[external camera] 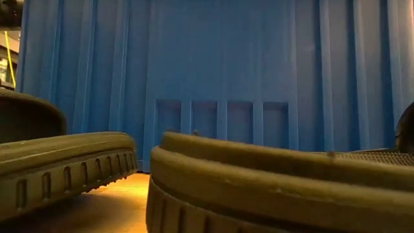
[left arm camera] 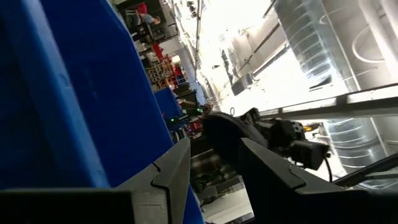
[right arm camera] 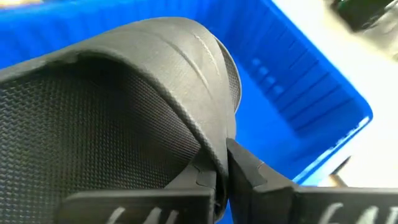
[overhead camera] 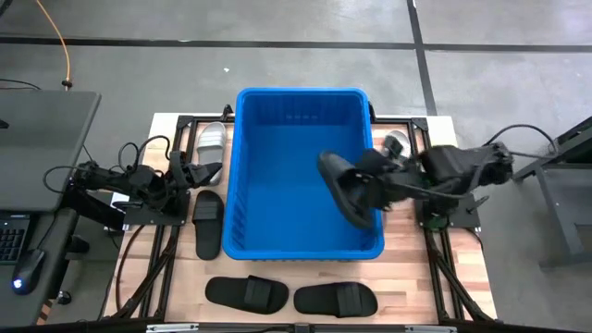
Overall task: Pick and place slides into bin
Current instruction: Put the black slipper into the bin
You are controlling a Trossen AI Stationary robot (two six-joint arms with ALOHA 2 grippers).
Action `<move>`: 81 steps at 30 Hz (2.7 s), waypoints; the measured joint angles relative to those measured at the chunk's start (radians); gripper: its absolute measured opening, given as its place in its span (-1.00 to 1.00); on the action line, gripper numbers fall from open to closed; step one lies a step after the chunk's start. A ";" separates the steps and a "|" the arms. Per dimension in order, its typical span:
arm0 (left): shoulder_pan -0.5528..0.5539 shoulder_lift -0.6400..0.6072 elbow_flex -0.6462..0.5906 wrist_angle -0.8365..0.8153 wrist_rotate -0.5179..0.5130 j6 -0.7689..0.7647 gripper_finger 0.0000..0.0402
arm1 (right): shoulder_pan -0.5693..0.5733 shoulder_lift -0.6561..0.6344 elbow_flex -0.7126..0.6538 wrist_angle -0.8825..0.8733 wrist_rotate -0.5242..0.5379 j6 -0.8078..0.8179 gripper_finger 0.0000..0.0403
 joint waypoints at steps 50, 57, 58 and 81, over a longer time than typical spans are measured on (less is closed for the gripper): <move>0.068 0.852 0.575 0.064 0.144 0.056 -0.36 | -0.282 0.283 0.000 0.641 0.273 -0.747 -1.00; 0.073 0.900 0.606 0.059 0.123 0.025 -0.36 | -0.284 0.283 0.000 0.719 0.234 -0.793 -1.00; 0.072 0.901 0.606 0.055 0.123 0.015 -0.36 | -0.282 0.283 0.000 0.735 0.238 -0.806 -1.00; 0.073 1.011 0.606 0.216 0.200 -0.025 0.24 | -0.257 0.286 0.000 0.746 0.259 -0.853 -1.00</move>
